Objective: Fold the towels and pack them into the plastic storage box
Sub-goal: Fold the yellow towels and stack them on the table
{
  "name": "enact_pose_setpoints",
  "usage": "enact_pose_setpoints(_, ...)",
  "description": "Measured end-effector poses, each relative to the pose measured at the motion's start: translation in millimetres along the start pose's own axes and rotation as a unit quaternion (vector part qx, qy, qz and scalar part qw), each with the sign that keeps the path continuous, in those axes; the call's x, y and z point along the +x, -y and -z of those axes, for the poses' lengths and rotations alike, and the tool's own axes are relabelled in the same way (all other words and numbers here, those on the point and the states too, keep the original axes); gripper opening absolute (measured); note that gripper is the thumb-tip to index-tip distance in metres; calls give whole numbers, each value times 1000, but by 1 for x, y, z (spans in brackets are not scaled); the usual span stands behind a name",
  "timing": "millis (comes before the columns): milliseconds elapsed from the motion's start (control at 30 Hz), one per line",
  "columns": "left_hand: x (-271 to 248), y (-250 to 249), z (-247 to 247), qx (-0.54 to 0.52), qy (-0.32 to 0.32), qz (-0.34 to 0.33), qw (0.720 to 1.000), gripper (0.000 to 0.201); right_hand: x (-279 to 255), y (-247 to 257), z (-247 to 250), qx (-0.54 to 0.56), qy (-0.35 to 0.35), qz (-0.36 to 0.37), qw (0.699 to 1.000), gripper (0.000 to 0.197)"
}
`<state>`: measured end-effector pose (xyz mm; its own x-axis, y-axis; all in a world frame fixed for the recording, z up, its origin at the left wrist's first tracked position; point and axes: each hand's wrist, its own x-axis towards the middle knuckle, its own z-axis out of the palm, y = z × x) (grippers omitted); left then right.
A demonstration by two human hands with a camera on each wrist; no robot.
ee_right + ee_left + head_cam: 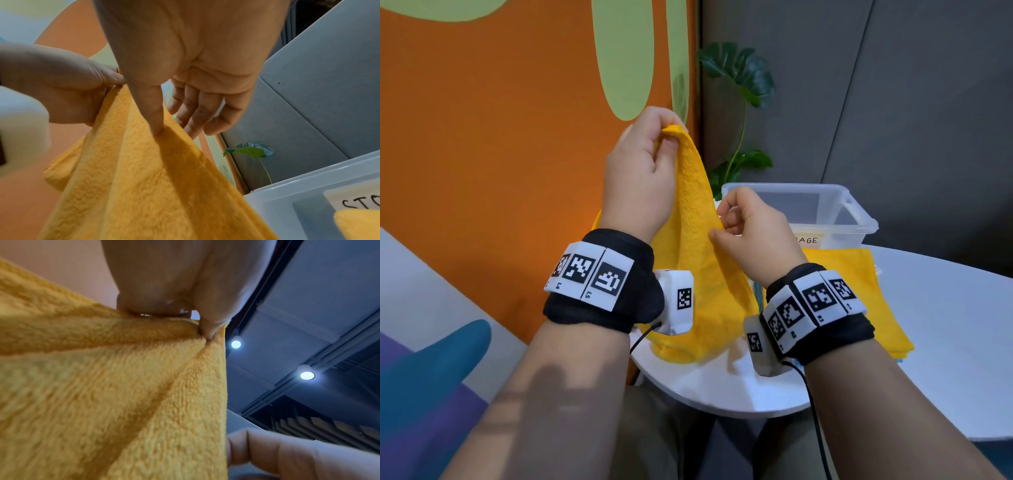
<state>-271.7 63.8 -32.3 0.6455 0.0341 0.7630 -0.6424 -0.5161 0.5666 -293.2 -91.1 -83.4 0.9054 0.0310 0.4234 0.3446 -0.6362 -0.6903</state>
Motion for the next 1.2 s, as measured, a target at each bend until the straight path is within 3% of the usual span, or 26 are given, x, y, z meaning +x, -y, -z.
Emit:
enact_pose_setpoints(100,4,1,2,-4,-30,-14,999,16,0,-3,-2,-26,69,-12,997,25)
enact_pose_setpoints(200,8,6,8,-2,-58,-13,998,17,1,-7,-5,-114,150,-24,982,10)
enact_pose_setpoints(300,12,16,18,19,-87,7,996,20,3,-16,-4,-178,166,-72,967,19)
enact_pose_setpoints(433,17,32,34,35,-149,40,987,22,5,-23,6,-205,112,-126,964,10)
enact_pose_setpoints(533,17,46,42,52,-184,78,978,22,6,-27,17,-224,53,-167,959,16)
enact_pose_setpoints(800,5,67,47,68,-210,191,956,21,7,-41,31,-213,-93,-219,948,20)
enact_pose_setpoints(1067,-5,72,49,77,-212,253,941,12,10,-47,33,-193,-144,-174,955,26)
enact_pose_setpoints(1200,-5,77,52,65,-239,260,933,22,8,-40,37,-140,-223,-137,955,11)
